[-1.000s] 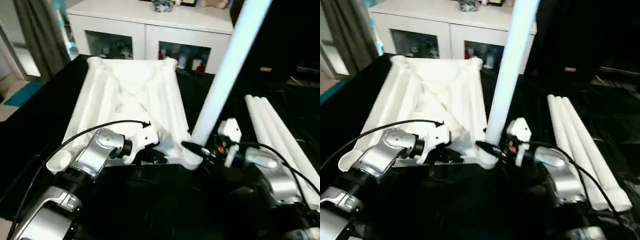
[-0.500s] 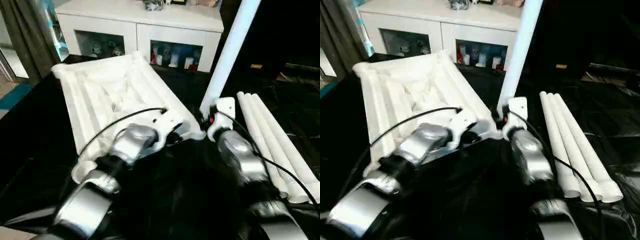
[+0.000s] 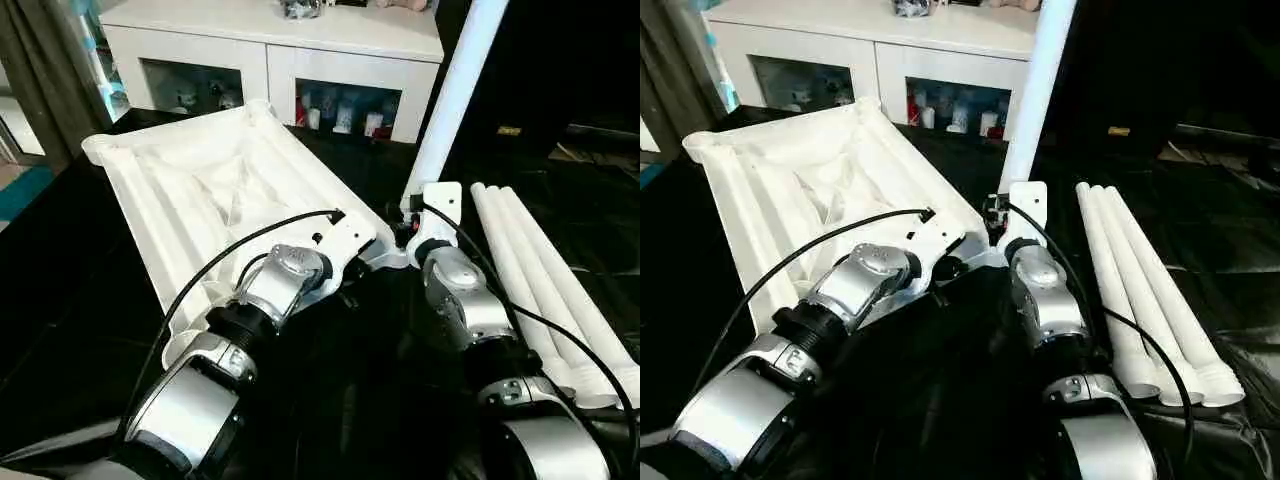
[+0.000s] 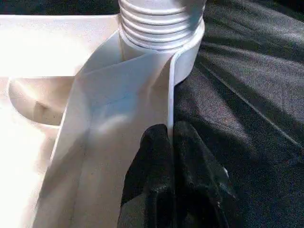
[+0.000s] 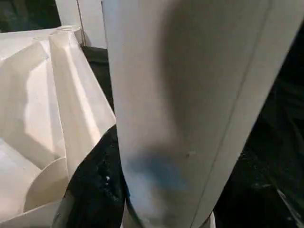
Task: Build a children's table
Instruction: Rotate leg to tighten
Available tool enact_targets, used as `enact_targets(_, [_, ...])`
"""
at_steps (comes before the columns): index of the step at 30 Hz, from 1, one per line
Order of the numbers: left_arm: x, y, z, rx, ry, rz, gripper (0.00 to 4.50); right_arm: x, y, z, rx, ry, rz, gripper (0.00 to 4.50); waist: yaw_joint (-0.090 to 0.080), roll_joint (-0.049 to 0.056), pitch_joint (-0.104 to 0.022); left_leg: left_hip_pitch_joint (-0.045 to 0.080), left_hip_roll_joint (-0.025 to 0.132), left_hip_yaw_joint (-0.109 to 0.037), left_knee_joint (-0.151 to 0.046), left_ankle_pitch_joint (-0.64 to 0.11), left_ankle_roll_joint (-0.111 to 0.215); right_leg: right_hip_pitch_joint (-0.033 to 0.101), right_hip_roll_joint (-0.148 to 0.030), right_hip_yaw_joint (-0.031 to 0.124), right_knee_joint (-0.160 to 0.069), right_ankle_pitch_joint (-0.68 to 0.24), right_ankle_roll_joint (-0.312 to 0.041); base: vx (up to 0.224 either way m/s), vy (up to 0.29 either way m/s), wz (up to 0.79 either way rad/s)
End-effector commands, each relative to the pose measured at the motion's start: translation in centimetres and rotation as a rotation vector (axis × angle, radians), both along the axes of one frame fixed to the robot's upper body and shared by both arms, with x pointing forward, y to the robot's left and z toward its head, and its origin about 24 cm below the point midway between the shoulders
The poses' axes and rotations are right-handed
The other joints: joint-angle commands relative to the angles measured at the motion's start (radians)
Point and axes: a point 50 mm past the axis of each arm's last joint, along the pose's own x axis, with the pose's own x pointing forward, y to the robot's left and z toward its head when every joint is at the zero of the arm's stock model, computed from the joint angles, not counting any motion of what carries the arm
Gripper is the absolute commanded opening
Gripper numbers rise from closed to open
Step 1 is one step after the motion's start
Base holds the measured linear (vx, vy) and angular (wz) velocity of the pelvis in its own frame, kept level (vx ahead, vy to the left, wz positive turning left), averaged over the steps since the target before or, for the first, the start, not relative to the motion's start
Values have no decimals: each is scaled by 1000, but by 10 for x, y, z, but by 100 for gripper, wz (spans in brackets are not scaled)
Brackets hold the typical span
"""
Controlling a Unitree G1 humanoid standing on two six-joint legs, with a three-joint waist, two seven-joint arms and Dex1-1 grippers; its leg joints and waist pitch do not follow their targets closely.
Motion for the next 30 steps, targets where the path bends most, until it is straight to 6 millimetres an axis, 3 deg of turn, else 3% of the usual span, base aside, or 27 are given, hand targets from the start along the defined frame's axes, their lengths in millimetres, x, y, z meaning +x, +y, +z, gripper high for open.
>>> enact_targets(1, [7, 0, 10, 10, -51, 40, 0, -31, 9, -68, -7, 323, 31, 189, 4, 4, -29, -9, 34, -10, -97, -376, 22, 26, -65, 28, -90, -453, -162, 0, 0, 0])
enact_targets(4, [7, 1, 10, 9, -51, 37, 0, -29, 8, -65, -4, 311, 47, 189, 6, 4, -32, -9, 35, -10, -97, -363, 24, 26, -65, 29, -90, -448, -157, 0, 0, 0])
enact_targets(5, [7, 1, 9, 9, -51, 35, 0, -29, 8, -64, 1, 307, 52, 224, 6, 4, -31, -10, 35, -10, -97, -361, 25, 25, -65, 29, -90, -444, -158, 0, 0, 0])
enact_targets(7, [7, 1, 9, 8, -51, 30, 0, -27, 8, -60, 25, 292, 63, 224, 5, 5, -31, -11, 36, -11, -98, -365, 25, 26, -65, 28, -89, -442, -162, 0, 0, 0])
enact_targets(10, [7, 2, 10, 5, -59, 17, 0, -23, 9, -56, 38, 272, 76, 265, 4, 5, -32, -13, 36, -12, -99, -370, 25, 27, -67, 28, -90, -457, -160, 0, 0, 0])
enact_targets(11, [6, 2, 11, 4, -74, -7, 0, -22, 9, -53, 42, 258, 86, 269, 3, 3, -38, -11, 36, -11, -96, -357, 26, 27, -67, 29, -89, -441, -167, 0, 0, 0])
enact_targets(13, [6, 2, 13, 4, -94, -39, 0, -20, 9, -49, 53, 236, 102, 286, 6, 3, -41, -19, 37, -8, -96, -304, 35, 35, -66, 30, -81, -364, -185, 0, 0, 0])
enact_targets(15, [4, 3, 15, -2, -105, -70, 0, -18, 9, -44, 64, 212, 123, 311, 7, 4, -41, -17, 38, -6, -94, -294, 40, 34, -67, 30, -79, -338, -197, 0, 0, 0])
enact_targets(17, [3, 3, 15, -5, -106, -81, 0, -18, 9, -42, 66, 203, 132, 321, 8, 2, -44, -21, 39, -5, -93, -262, 48, 42, -69, 30, -73, -295, -214, 0, 0, 0])
enact_targets(18, [2, 6, 16, -2, -111, -102, 0, -17, 8, -35, 82, 168, 167, 333, 10, 4, -46, -15, 40, -2, -89, -237, 54, 41, -69, 30, -70, -257, -231, 0, 0, 0])
enact_targets(19, [0, 9, 16, -8, -121, -125, 0, -17, 8, -29, 82, 139, 206, 346, 12, 3, -48, -20, 41, -1, -87, -209, 66, 49, -68, 30, -65, -209, -246, 0, 0, 0])
enact_targets(21, [-1, 11, 16, -12, -125, -136, 0, -17, 6, -25, 76, 117, 240, 355, 12, 4, -52, -17, 40, 3, -82, -172, 79, 49, -68, 30, -59, -152, -266, 0, 0, 0])
enact_targets(22, [-1, 13, 17, -15, -126, -142, 0, -18, 5, -22, 70, 105, 260, 365, 14, 1, -55, -22, 40, 3, -77, -103, 101, 61, -69, 28, -45, -56, -291, 0, 0, 0])
enact_targets(23, [-1, 13, 17, -15, -126, -142, 0, -18, 5, -22, 70, 105, 260, 365, 14, 1, -55, -22, 40, 3, -77, -103, 101, 61, -69, 28, -45, -56, -291, 0, 0, 0])
enact_targets(24, [-3, 14, 17, -26, -132, -170, 0, -20, 3, -18, 61, 91, 310, 396, 17, 6, -54, -16, 41, 9, -72, -74, 125, 58, -68, 28, -43, -6, -314, 0, 0, 0])
enact_targets(27, [-8, 21, 17, -39, -130, -215, 0, -28, -7, -9, 52, 83, 424, 396, 22, 7, -54, -13, 43, 14, -69, -76, 143, 56, -68, 28, -42, -6, -322, 0, 0, 0])
enact_targets(29, [-12, 29, 15, -54, -118, -244, 0, -37, -20, -2, 19, 71, 518, 396, 35, 6, -49, -11, 48, 16, -70, -91, 146, 59, -67, 29, -45, -38, -312, 0, 0, 0])
enact_targets(30, [-14, 32, 15, -61, -110, -248, 0, -40, -24, 1, 1, 65, 548, 396, 36, 11, -50, -8, 49, 17, -68, -96, 144, 55, -67, 29, -44, -49, -314, 0, 0, 0])
